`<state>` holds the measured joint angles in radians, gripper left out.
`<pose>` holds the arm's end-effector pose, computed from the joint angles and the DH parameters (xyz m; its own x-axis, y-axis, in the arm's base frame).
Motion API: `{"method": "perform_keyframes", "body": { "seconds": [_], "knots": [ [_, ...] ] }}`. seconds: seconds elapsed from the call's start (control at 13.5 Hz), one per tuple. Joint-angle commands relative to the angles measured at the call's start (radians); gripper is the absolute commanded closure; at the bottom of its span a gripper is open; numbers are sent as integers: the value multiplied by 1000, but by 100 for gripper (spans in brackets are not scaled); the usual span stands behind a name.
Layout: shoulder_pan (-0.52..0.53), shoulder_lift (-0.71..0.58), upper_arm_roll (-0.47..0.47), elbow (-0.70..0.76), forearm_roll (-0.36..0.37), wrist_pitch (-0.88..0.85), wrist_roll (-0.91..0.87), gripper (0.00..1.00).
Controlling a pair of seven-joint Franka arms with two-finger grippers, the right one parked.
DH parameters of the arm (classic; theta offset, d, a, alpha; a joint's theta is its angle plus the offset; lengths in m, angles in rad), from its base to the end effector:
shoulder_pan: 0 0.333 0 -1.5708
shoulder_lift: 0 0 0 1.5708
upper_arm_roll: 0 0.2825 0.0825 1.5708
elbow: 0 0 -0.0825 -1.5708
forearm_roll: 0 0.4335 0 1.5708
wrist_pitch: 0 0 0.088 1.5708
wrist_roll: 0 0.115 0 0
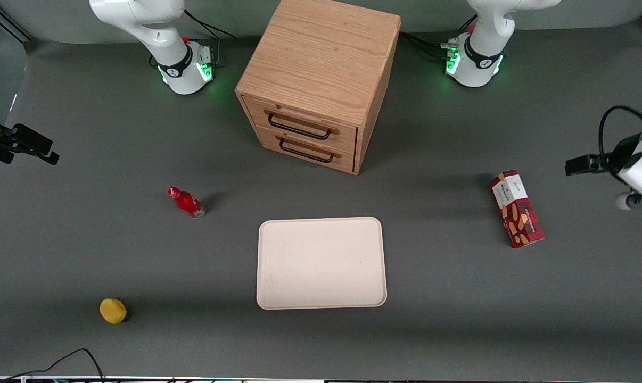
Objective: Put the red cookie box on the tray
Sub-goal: 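Move the left gripper toward the red plaid shortbread box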
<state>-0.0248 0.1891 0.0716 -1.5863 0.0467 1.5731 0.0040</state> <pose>0.6376 0.0327 0.4578 0.9787 0.0432 -0.2007 0.0321 -0.9978 -0.0583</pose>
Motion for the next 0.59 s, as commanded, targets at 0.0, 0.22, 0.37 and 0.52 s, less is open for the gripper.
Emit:
{"method": "perform_keyframes", "body": {
  "seconds": [0.0, 0.22, 0.37, 0.52],
  "knots": [
    [6, -7, 1, -136, -28, 161, -65, 0],
    [8, 39, 1, -213, -68, 322, -101, 0],
    [26, 90, 1, -230, -82, 411, -102, 0],
    [35, 109, 1, -294, -114, 513, -96, 0]
  ]
}}
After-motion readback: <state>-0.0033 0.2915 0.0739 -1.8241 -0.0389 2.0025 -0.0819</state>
